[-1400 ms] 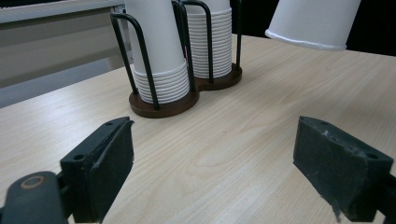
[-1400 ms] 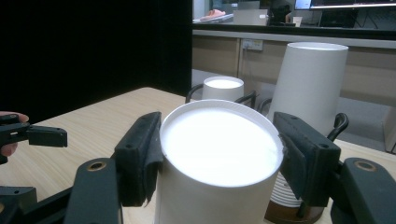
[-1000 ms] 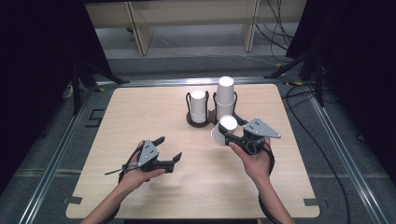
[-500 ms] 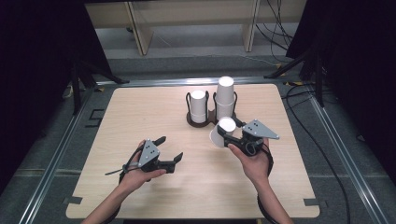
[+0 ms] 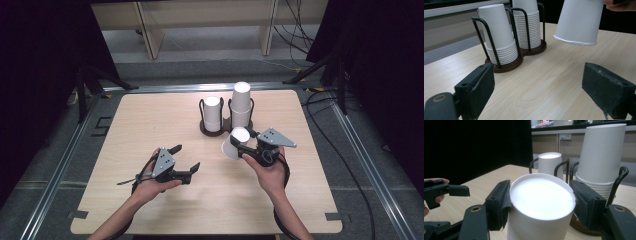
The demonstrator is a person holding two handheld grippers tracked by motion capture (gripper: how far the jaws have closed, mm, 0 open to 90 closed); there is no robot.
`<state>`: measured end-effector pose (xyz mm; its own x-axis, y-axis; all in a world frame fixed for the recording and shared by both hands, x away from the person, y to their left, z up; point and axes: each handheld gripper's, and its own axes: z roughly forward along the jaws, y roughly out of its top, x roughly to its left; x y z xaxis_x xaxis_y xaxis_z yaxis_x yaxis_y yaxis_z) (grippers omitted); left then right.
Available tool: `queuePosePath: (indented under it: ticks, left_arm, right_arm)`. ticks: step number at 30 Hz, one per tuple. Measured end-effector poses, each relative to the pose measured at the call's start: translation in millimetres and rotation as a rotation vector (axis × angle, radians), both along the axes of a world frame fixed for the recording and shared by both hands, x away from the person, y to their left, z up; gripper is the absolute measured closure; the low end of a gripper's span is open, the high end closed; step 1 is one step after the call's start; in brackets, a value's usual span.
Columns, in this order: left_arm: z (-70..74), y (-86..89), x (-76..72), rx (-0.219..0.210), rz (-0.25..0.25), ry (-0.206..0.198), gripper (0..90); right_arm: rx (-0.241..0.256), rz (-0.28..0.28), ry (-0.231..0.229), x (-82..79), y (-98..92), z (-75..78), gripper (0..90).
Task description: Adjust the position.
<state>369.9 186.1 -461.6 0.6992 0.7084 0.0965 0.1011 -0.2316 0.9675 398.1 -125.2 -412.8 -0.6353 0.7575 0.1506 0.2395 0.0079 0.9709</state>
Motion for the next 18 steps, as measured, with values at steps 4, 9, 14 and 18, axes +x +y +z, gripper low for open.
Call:
queuePosePath:
  ticks: [4,9,14,18]
  left_arm:
    - [-1.1,-6.8,2.9,0.005,-0.026,0.003,10.5]
    - [-3.0,-14.5,-0.4,-0.004,-0.053,0.009,9.8]
    - [-1.5,-21.4,-3.0,-0.029,-0.078,0.003,7.9]
    - [0.8,-22.5,-4.7,-0.024,-0.084,0.02,5.7]
  right_arm:
    - [0.01,-0.014,0.01,0.6,-3.1,-1.2,36.0]
    - [0.059,-0.028,0.054,1.1,-5.5,-1.7,36.0]
    - [0.086,-0.045,0.086,1.5,-9.2,-2.0,36.0]
    - [0.114,-0.046,0.104,1.2,-12.9,-2.0,35.9]
